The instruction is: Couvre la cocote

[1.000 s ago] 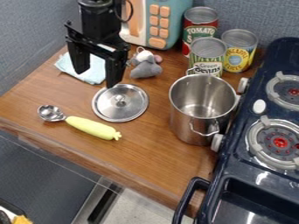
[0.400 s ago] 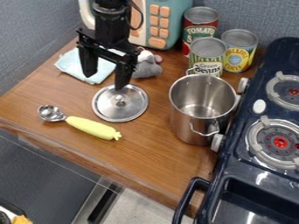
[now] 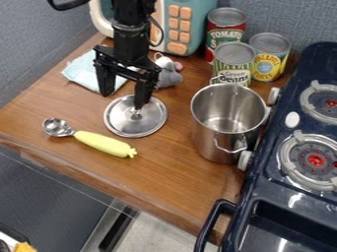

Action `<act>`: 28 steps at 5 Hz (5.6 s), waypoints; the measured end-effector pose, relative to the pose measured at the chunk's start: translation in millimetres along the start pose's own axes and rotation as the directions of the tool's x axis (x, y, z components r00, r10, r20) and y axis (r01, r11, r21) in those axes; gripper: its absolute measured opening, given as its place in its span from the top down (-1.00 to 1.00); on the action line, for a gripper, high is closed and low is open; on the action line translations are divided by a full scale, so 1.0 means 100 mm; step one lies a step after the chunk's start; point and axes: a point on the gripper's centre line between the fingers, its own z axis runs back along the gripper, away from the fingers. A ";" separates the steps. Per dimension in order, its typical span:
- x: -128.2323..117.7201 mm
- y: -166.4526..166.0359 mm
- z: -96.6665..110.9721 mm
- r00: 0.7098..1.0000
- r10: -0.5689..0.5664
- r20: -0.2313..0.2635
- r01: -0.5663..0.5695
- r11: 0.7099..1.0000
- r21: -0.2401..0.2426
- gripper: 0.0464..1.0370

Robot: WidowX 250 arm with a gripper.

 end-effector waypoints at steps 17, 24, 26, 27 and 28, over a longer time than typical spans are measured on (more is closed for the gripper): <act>0.10 -0.11 0.86 0.987 -0.018 0.161 0.011 0.999 0.042 0.54; 0.26 -1.45 0.96 0.909 -0.388 0.153 0.390 0.921 0.019 0.54; 0.37 -1.49 0.85 0.876 -0.437 0.203 0.447 0.895 -0.002 0.54; 0.34 -1.47 0.74 0.873 -0.446 0.197 0.456 0.890 -0.007 0.54; 0.33 -1.45 0.66 0.873 -0.447 0.192 0.455 0.890 0.005 0.54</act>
